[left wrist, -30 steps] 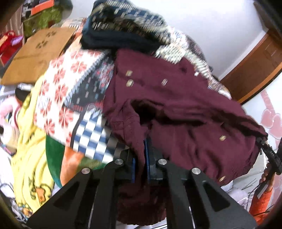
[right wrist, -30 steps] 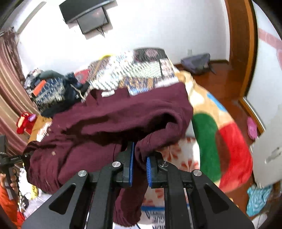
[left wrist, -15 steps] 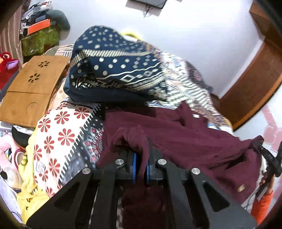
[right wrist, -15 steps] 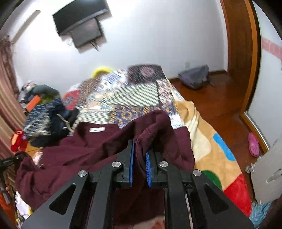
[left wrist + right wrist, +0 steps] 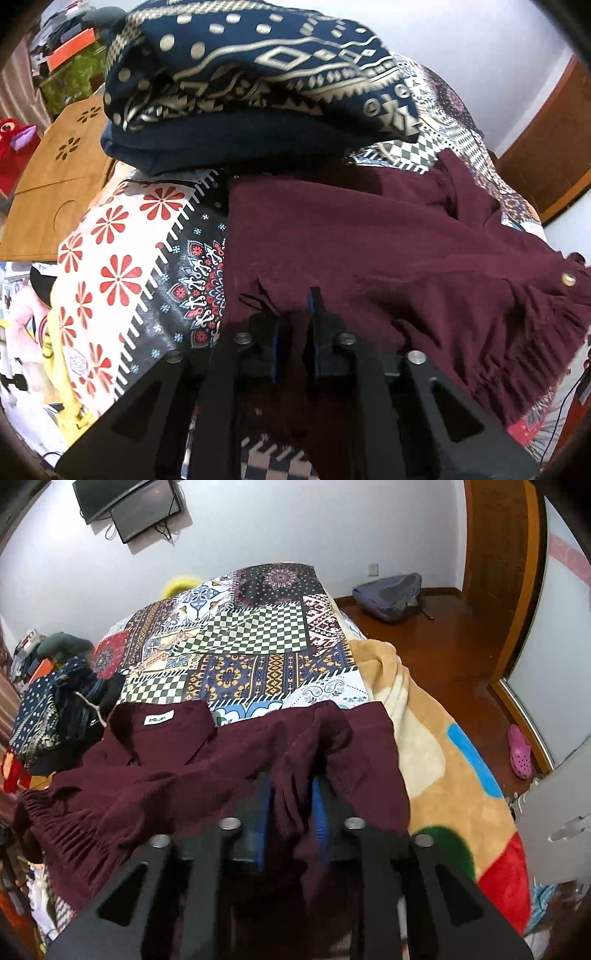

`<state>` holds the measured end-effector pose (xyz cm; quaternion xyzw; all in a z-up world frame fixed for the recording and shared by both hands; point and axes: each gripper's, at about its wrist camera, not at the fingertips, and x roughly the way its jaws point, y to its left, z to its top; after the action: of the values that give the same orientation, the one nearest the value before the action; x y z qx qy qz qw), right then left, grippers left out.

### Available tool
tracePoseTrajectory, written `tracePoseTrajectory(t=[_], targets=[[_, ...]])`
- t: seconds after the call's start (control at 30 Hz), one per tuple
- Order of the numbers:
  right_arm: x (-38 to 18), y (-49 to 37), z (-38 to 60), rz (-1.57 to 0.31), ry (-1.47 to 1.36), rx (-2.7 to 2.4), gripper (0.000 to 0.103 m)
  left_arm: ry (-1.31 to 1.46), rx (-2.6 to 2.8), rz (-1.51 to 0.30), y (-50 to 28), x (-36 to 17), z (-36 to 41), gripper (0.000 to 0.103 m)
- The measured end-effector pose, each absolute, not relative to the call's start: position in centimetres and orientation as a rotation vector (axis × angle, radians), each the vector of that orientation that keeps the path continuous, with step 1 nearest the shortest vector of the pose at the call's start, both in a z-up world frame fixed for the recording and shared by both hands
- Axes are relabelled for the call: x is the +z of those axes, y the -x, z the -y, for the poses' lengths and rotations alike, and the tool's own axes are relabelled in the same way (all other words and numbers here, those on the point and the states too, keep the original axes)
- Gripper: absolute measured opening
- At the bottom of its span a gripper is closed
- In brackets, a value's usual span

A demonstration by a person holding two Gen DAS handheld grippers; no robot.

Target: Fold large clothes

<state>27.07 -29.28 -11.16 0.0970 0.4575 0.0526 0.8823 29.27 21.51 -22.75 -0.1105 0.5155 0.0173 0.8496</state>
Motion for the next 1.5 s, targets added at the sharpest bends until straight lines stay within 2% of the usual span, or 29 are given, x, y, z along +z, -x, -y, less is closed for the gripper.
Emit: tracePoseTrajectory(t=[0.13,0.27,0.3,0.33,0.37,0.63,0.87,1.03,1.27,1.37,1.5], targets=[[-9.1,-25.0,29.5,-0.911,-0.198,0.121,0.05,0.268,0.03,-1.064,-27.8,-20.6,-22.1,0.026],[-7.7,-22.7,29.2,-0.883,-0.182,0.127,0.054,0.318,0.026,-1.049,-26.2,-19.2,-22.6,0.037],[-7.6,-22.6,29.0,-0.885,-0.179,0.133,0.054,0.334,0.02,-1.042,-25.5,-18.8,-22.8,0.042],[-7.4,-22.2,28.8,-0.884,-0.175,0.139,0.054,0.347,0.02,-1.031,-24.9,-18.4,-22.9,0.058],[-7.2,-21.7,28.6,-0.883,-0.168,0.147,0.054,0.348,0.03,-1.013,-24.4,-18.1,-22.9,0.068],[-7.3,-19.9,25.7,-0.887,-0.084,0.216,0.056,0.329,0.05,-0.957,-20.9,-16.0,-23.2,0.07],[-9.0,-19.6,23.2,-0.935,-0.027,0.267,0.056,0.264,-0.001,-1.002,-17.4,-17.4,-21.1,0.072],[-10.4,-20.6,21.5,-0.969,0.014,0.289,0.056,0.276,-0.05,-1.055,-16.0,-20.2,-19.9,0.073],[-10.3,-21.9,20.5,-0.965,0.051,0.321,0.056,0.242,-0.054,-1.125,-18.4,-23.2,-18.0,0.073],[-9.7,-22.9,20.6,-0.948,0.073,0.32,0.056,0.209,-0.036,-1.09,-21.1,-22.2,-17.9,0.073],[-8.7,-25.7,21.2,-0.891,0.117,0.276,0.058,0.144,-0.017,-0.969,-25.6,-18.4,-18.0,0.073]])
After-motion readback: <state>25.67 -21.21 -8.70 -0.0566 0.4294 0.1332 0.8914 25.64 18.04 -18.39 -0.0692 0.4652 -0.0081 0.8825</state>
